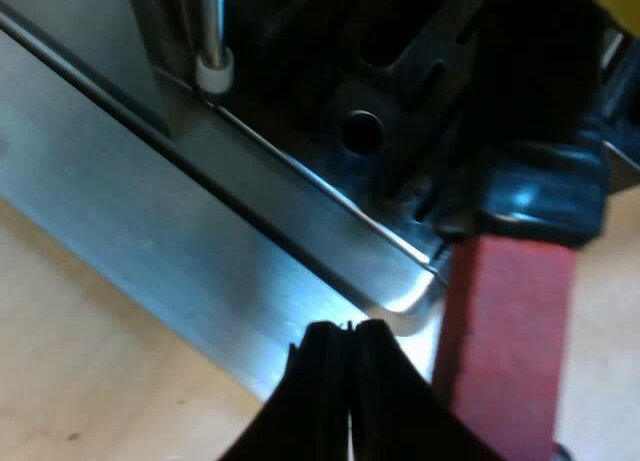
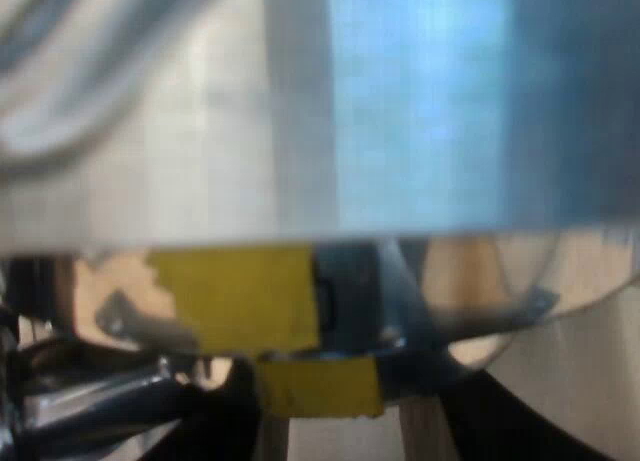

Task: Put the handle in the coffee machine

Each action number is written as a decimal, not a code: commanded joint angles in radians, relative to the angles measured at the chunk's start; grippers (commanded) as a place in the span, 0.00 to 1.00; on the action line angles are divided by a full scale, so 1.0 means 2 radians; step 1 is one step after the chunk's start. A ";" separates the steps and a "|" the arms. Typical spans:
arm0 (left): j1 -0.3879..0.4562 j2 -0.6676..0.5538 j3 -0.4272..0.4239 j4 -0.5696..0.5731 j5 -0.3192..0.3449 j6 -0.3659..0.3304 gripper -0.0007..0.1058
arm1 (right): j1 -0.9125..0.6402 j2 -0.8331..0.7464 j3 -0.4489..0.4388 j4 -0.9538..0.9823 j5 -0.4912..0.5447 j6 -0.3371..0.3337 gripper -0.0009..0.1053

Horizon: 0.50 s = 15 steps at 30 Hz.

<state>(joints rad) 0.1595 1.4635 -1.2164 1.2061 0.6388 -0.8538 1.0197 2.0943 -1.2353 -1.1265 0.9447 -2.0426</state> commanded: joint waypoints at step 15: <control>-0.061 -0.009 0.006 0.072 0.020 0.002 0.01 | 0.001 -0.127 -0.011 -0.033 -0.007 0.001 0.29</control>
<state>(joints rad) 0.0442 1.4600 -1.2050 1.3126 0.6627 -0.8538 1.0197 2.0943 -1.2353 -1.1265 0.9484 -2.0426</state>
